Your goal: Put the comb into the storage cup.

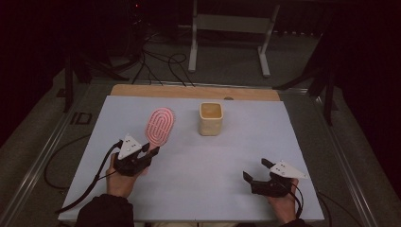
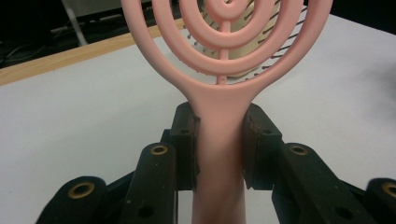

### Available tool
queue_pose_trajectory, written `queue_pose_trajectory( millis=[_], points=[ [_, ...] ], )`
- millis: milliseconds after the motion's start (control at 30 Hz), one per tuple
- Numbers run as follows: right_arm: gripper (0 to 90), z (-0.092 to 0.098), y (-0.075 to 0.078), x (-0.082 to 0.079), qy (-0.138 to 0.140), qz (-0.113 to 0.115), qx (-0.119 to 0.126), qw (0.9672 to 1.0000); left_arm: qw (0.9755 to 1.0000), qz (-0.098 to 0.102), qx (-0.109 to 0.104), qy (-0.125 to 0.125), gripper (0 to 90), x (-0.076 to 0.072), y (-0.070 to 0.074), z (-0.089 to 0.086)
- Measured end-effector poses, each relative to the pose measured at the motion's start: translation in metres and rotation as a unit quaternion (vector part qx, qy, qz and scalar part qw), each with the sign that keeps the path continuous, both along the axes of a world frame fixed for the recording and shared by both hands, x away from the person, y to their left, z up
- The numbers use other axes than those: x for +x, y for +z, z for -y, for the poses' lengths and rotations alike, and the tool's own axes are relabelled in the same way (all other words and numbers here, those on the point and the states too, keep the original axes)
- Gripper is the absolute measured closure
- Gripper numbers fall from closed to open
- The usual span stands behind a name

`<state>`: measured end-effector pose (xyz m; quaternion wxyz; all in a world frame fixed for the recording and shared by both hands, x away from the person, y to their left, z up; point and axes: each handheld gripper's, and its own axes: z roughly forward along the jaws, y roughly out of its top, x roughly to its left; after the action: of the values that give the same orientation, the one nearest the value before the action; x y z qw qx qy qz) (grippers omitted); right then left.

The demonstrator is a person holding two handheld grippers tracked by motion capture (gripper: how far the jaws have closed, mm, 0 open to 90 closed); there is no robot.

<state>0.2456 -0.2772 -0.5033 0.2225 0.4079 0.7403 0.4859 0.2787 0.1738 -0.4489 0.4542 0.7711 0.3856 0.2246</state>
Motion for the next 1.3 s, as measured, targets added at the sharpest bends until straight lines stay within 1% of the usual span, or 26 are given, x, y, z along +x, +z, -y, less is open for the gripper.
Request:
queue_pose_trajectory(
  millis=[133, 233, 400, 467, 533, 567, 633, 833, 933, 967, 1100, 1167, 1300],
  points=[
    [8.8, -0.003, 0.002, 0.003, 0.001, -0.007, -0.010, 0.9999, 1.0000, 0.006, -0.003, 0.003, 70.1, -0.002, -0.001, 0.002],
    [8.8, -0.005, 0.005, 0.004, 0.006, -0.007, -0.007, 0.9999, 1.0000, 0.005, -0.002, 0.005, 70.2, -0.001, -0.003, 0.004],
    [8.8, -0.009, 0.014, 0.010, 0.020, -0.007, 0.006, 0.9998, 1.0000, 0.004, 0.000, 0.007, 70.2, -0.002, -0.006, 0.008],
    [8.7, -0.011, 0.018, 0.013, 0.022, -0.009, 0.014, 0.9996, 0.9999, 0.009, 0.008, 0.008, 70.2, -0.003, -0.005, 0.011],
    [8.1, -0.012, 0.020, 0.014, 0.023, -0.009, 0.017, 0.9996, 0.9999, 0.012, 0.010, 0.006, 70.2, -0.004, -0.004, 0.013],
    [8.1, -0.015, 0.025, 0.016, 0.025, -0.010, 0.019, 0.9995, 0.9998, 0.016, 0.014, 0.001, 70.2, -0.006, -0.003, 0.018],
    [7.9, -0.018, 0.028, 0.018, 0.027, -0.010, 0.018, 0.9994, 0.9997, 0.018, 0.016, -0.004, 70.2, -0.007, -0.004, 0.023],
    [7.8, -0.029, 0.036, 0.024, 0.038, -0.011, 0.010, 0.9992, 0.9996, 0.016, 0.020, -0.011, 70.2, -0.008, -0.006, 0.033],
    [7.8, -0.033, 0.039, 0.025, 0.040, -0.010, 0.010, 0.9991, 0.9995, 0.017, 0.022, -0.012, 70.1, -0.008, -0.006, 0.034],
    [7.8, -0.037, 0.042, 0.028, 0.045, -0.010, 0.013, 0.9989, 0.9996, 0.016, 0.021, -0.013, 70.1, -0.008, -0.007, 0.036],
    [7.8, -0.046, 0.048, 0.032, 0.055, -0.007, 0.014, 0.9984, 0.9996, 0.018, 0.019, -0.010, 70.2, -0.009, -0.008, 0.038],
    [7.8, -0.052, 0.052, 0.033, 0.060, -0.006, 0.012, 0.9981, 0.9996, 0.019, 0.016, -0.010, 70.2, -0.009, -0.008, 0.039],
    [7.8, -0.062, 0.057, 0.038, 0.076, -0.005, 0.006, 0.9970, 0.9996, 0.018, 0.019, -0.008, 70.2, -0.009, -0.009, 0.040]
  ],
)
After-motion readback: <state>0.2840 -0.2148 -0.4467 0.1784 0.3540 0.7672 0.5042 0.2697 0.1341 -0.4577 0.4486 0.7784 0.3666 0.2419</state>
